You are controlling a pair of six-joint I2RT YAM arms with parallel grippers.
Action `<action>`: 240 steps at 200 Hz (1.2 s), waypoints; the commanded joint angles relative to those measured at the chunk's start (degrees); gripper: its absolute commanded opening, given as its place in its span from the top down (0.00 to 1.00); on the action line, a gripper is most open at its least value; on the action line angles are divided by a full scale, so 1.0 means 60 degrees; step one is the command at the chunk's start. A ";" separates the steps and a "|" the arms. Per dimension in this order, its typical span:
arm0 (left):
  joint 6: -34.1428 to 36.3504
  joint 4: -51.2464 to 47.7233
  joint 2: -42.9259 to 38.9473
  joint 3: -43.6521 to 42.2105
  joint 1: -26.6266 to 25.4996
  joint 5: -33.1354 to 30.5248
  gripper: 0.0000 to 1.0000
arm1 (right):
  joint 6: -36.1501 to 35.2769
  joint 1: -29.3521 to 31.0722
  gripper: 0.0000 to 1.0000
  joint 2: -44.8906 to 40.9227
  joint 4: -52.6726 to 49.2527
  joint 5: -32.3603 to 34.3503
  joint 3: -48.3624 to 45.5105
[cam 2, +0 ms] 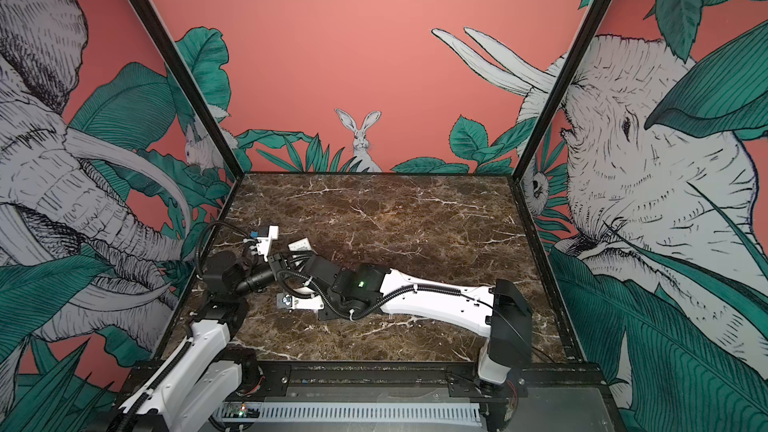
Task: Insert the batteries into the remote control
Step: 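Press the second battery down into the compartment with the right gripper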
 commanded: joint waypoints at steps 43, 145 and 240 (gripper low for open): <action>-0.0537 0.0548 -0.0104 0.0178 -0.0071 0.0611 1.00 | 0.0133 -0.0179 0.97 0.0314 -0.0006 0.0254 -0.0232; -0.0351 0.0466 0.0119 -0.0189 -0.0080 -0.0291 1.00 | 0.1345 0.0110 0.83 -0.0482 -0.0335 0.0431 0.0202; -0.0395 0.0511 0.0009 -0.0083 -0.0073 0.0160 1.00 | 0.1001 0.0129 1.00 -0.0031 -0.0083 0.0321 0.0635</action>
